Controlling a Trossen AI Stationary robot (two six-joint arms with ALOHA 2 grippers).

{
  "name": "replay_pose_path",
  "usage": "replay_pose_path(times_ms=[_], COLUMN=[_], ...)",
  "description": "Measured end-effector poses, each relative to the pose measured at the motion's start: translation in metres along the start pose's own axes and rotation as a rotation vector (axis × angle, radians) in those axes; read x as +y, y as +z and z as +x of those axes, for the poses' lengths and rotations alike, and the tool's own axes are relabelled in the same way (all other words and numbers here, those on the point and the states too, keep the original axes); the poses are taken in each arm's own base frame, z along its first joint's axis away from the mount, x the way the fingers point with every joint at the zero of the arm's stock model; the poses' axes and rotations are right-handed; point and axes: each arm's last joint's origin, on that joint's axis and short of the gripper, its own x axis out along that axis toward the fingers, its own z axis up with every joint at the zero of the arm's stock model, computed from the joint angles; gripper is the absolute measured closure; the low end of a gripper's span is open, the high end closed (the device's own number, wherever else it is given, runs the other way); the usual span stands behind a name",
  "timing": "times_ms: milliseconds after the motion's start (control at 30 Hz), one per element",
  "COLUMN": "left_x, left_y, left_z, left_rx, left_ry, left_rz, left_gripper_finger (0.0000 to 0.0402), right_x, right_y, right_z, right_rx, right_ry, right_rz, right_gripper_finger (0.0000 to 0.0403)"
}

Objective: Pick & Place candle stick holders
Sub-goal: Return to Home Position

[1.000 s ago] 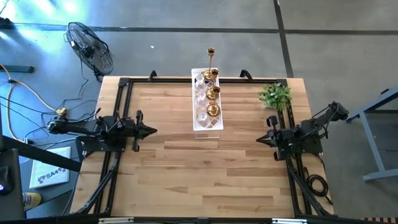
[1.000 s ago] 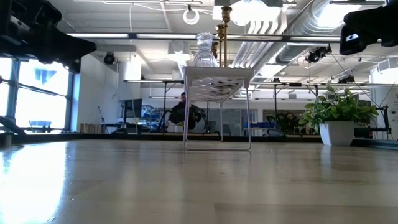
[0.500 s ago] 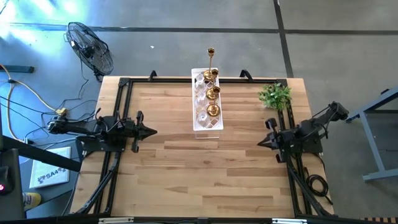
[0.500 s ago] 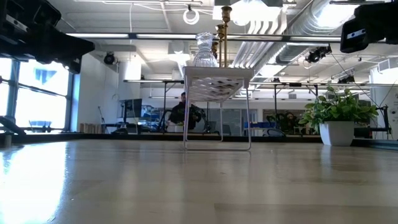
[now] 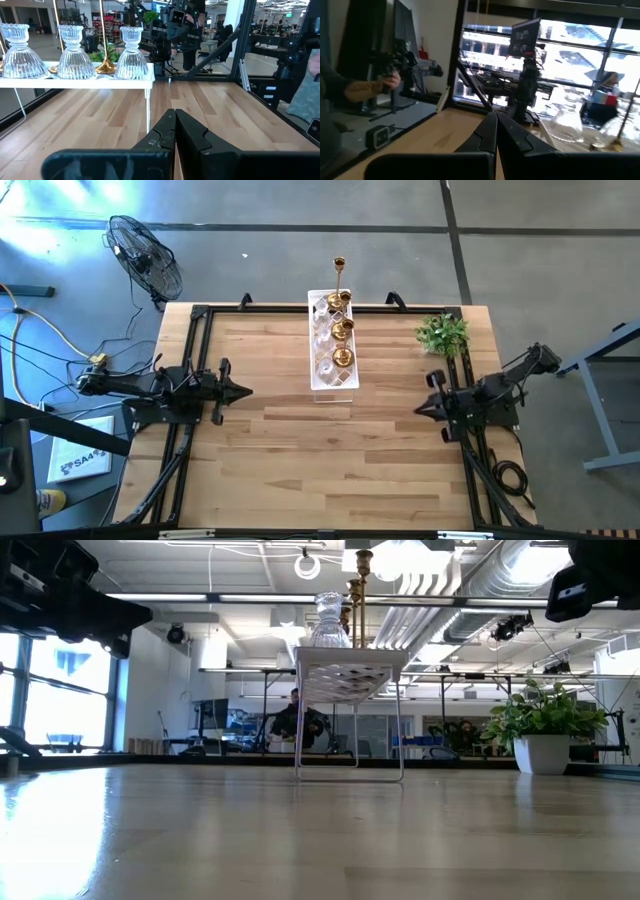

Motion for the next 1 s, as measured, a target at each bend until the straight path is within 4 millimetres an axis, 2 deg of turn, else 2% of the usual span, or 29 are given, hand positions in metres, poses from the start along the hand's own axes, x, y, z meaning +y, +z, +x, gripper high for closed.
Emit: replay_pose_path(times_ms=[300,700,1000], left_x=[0.0,0.0,0.0], left_y=[0.0,0.0,-0.001], left_z=[0.0,0.0,0.0], left_rx=[0.0,0.0,0.006], left_ry=[0.007,0.008,0.009], left_rz=[0.005,0.029,0.051], left_gripper_finger=[0.0401,0.0401,0.0401], right_x=[-0.005,-0.021,-0.025], right_y=[-0.004,-0.011,-0.017], right_z=[0.001,0.002,0.001], right_rx=[0.044,0.088,0.139], right_ry=[-0.076,-0.119,-0.121], right_rz=[-0.071,-0.008,0.012], right_gripper_finger=[0.0403,0.0403,0.0403])
